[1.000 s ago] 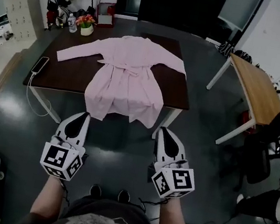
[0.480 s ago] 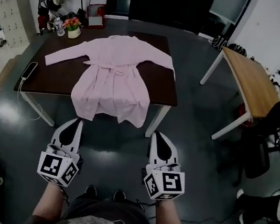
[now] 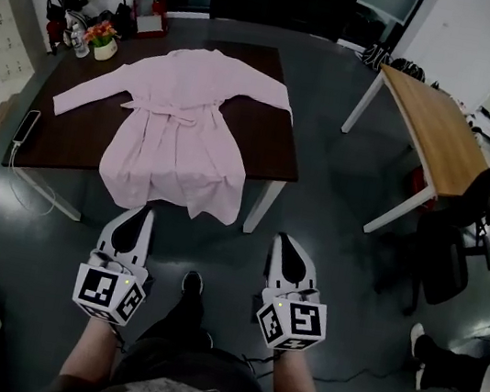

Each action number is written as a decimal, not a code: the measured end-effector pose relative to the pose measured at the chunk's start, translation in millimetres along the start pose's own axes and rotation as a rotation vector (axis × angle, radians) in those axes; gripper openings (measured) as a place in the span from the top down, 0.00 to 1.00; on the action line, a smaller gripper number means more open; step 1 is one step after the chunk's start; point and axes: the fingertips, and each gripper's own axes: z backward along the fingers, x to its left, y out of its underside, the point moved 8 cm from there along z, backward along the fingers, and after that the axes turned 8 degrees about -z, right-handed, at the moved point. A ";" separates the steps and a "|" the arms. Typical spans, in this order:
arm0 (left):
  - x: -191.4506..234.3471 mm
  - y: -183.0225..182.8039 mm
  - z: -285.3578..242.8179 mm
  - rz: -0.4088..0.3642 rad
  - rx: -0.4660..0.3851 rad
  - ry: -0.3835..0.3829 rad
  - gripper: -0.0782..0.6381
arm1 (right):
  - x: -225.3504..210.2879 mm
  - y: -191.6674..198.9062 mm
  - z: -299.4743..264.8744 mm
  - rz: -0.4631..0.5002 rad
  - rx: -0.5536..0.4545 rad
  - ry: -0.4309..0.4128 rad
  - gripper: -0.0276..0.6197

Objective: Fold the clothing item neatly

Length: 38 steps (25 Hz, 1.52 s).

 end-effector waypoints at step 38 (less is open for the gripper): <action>-21.7 65.5 -458.6 0.027 0.209 0.052 0.88 | -316.7 -17.1 -354.0 0.013 0.096 0.116 0.97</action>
